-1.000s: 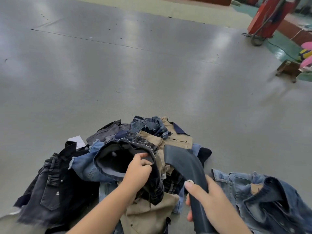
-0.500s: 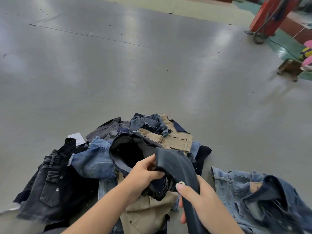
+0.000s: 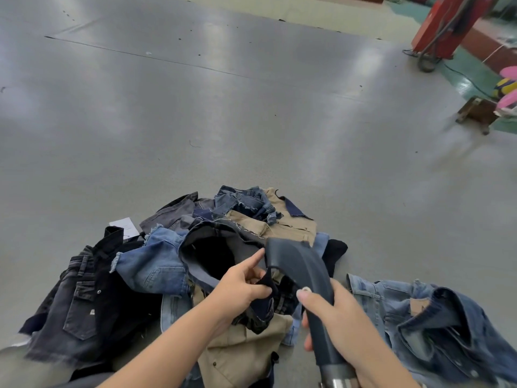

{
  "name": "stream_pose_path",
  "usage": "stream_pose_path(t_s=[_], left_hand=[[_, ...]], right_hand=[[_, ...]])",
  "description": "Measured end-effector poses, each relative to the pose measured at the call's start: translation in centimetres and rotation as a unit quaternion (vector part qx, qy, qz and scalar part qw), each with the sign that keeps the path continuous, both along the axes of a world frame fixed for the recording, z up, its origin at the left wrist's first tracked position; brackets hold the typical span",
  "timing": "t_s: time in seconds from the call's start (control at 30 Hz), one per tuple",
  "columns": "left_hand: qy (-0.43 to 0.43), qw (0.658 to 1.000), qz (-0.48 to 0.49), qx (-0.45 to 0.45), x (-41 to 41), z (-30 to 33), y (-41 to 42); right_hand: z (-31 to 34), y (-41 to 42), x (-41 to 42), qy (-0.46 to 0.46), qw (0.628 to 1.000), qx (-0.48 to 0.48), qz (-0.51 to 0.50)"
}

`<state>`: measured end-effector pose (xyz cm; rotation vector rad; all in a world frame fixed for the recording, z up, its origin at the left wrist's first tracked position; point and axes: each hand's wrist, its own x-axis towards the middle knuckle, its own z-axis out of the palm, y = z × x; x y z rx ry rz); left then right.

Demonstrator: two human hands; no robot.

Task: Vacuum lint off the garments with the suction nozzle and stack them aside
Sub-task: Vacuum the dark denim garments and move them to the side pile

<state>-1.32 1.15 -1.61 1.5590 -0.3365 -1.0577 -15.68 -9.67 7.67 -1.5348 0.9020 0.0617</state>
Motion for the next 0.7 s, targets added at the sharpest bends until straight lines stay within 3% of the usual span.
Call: stream_pose_path(t_s=[0.1, 0.3, 0.53, 0.7], left_hand=[[-0.007, 1.0, 0.005, 0.012, 0.1, -0.1, -0.2], [-0.063, 0.997, -0.011, 0.032, 0.0, -0.1, -0.5], [-0.056, 0.997, -0.013, 0.05, -0.5, -0.5, -0.9], [-0.079, 0.996, -0.028, 0.033, -0.5, -0.6, -0.9]], right_hand=[[0.5, -1.0, -0.2, -0.006, 1.0, -0.016, -0.02], [0.2, 0.2, -0.6, 0.05, 0.997, 0.001, 0.063], [0.6, -1.3, -0.3, 0.04, 0.998, -0.044, 0.006], [0.5, -0.3, -0.7, 0.053, 0.995, -0.012, 0.086]])
